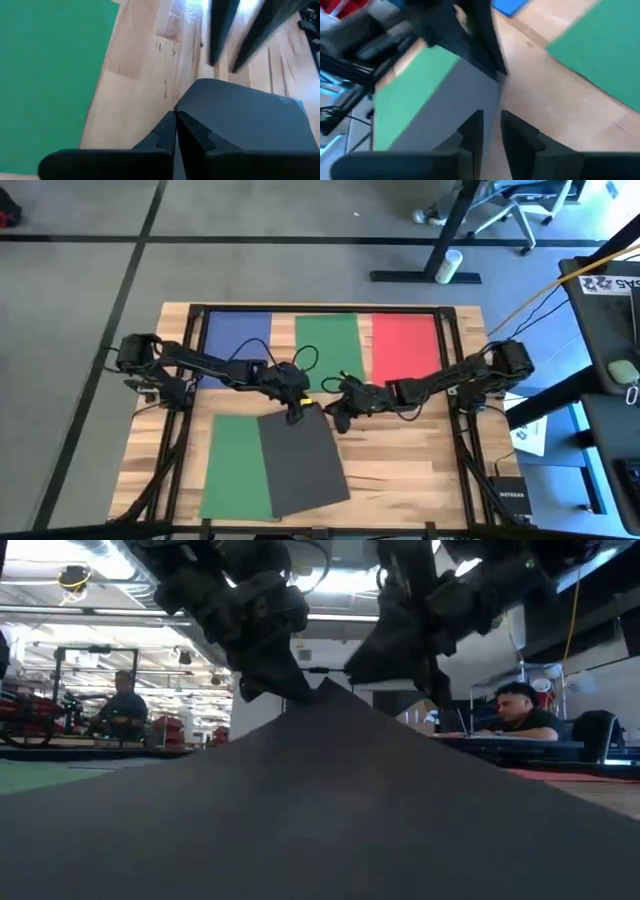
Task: Organize paper
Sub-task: Move the black paper to the bottom right of the table
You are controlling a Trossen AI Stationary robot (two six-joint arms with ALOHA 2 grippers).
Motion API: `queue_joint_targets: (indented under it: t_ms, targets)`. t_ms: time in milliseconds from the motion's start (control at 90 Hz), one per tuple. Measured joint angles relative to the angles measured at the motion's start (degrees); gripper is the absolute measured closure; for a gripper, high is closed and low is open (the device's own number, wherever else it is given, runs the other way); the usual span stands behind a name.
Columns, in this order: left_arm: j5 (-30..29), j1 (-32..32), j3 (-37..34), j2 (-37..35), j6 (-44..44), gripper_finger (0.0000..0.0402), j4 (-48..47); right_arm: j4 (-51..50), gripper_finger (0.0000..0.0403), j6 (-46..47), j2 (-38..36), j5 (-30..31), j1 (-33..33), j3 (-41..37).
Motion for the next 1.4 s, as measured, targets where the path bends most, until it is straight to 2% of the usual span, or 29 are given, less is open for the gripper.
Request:
queue_joint_targets:
  t_ms: [389, 544, 667, 800, 1033, 1200, 1400]
  targets:
    - [0.01, 0.00, 0.44, 0.00, 0.19, 0.0401, 0.93, 0.65, 0.0351, 0.34, 2.76, -0.95, -0.44, -0.02]
    - [-0.01, -0.09, 0.46, 0.02, 1.75, 0.0402, 1.22, 0.04, 0.0394, -1.47, 2.76, -0.96, -0.41, -0.04]
    - [-0.01, -0.07, 0.52, 0.02, 1.88, 0.0402, 1.37, -0.18, 0.0401, -2.05, 2.76, -0.96, -0.31, -0.04]
    - [-0.01, -0.07, 0.52, -0.15, 2.59, 0.0402, 0.99, -1.55, 0.0402, -2.67, 2.72, -1.44, -0.28, -0.04]
    - [0.01, 0.08, 0.52, -1.88, 4.26, 0.0402, 0.77, -9.61, 0.0403, -2.70, -0.29, -0.94, -0.18, -0.04]
    - [0.02, 0.09, 0.52, -2.40, 4.65, 0.0402, 0.87, -10.44, 0.0403, -3.19, -1.83, -0.13, 0.57, -0.04]
    - [0.41, -0.54, 0.52, -1.95, 5.99, 0.0402, 0.14, -10.79, 0.0403, -3.65, -1.85, -2.82, 1.01, -0.04]
